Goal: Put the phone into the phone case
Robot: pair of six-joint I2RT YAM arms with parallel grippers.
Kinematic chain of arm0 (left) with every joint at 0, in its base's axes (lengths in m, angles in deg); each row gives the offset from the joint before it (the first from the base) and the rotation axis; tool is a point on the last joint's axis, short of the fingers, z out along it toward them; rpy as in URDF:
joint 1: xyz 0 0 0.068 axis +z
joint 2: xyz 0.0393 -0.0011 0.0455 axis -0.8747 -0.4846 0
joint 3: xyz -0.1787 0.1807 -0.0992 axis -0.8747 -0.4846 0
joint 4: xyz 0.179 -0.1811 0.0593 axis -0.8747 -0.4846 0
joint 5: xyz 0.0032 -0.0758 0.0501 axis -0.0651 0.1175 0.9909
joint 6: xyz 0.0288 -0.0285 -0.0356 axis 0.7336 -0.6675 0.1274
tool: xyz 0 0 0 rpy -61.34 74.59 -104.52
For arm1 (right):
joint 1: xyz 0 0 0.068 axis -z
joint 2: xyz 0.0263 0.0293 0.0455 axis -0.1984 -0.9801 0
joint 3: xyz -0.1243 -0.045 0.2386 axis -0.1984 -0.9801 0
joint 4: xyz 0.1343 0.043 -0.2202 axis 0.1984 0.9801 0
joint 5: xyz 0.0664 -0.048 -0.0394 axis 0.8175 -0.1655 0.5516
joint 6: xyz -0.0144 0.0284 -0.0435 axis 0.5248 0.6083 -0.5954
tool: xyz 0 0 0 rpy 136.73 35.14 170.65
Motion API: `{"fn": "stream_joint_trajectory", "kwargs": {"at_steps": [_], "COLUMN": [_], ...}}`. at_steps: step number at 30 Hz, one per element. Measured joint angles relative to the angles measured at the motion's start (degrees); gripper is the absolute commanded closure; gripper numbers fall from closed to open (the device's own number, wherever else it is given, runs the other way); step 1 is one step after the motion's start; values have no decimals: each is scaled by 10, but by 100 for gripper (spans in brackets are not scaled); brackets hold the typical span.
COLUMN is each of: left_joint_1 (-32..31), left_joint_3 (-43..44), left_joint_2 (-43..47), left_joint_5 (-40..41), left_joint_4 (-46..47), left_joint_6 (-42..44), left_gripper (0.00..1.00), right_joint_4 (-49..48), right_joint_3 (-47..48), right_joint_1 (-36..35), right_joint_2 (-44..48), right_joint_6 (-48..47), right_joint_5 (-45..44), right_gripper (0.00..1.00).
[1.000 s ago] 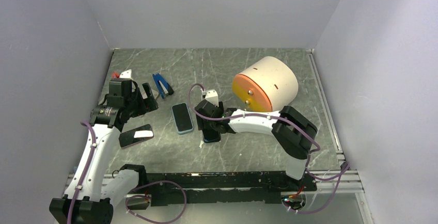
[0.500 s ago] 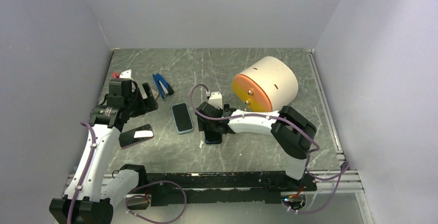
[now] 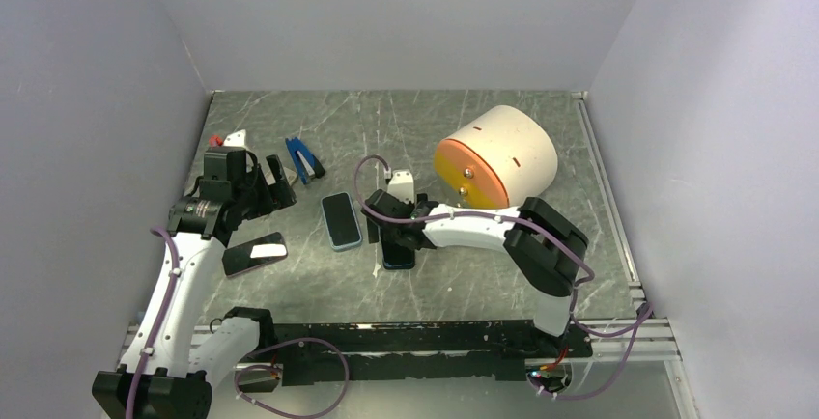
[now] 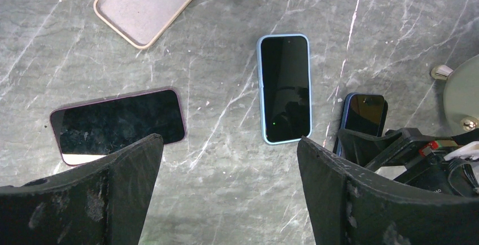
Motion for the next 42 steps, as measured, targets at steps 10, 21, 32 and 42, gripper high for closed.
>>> {"fn": "stream_joint_trajectory", "kwargs": {"at_steps": [10, 21, 32, 42], "left_joint_1": [0, 0, 0, 0], "left_joint_3": [0, 0, 0, 0], "left_joint_2": [0, 0, 0, 0], "left_joint_5": [-4, -8, -8, -8], "left_joint_4": [0, 1, 1, 1], "left_joint_6": [0, 0, 0, 0], "left_gripper": [7, 7, 7, 7], "right_joint_4": [0, -9, -40, -50], "right_joint_3": [14, 7, -16, -21], "right_joint_1": [18, 27, 34, 33], "right_joint_2": [-19, -19, -19, -16], "right_joint_6": [4, 13, 12, 4], "right_joint_5": [5, 19, 37, 39], "right_gripper": [1, 4, 26, 2]}}
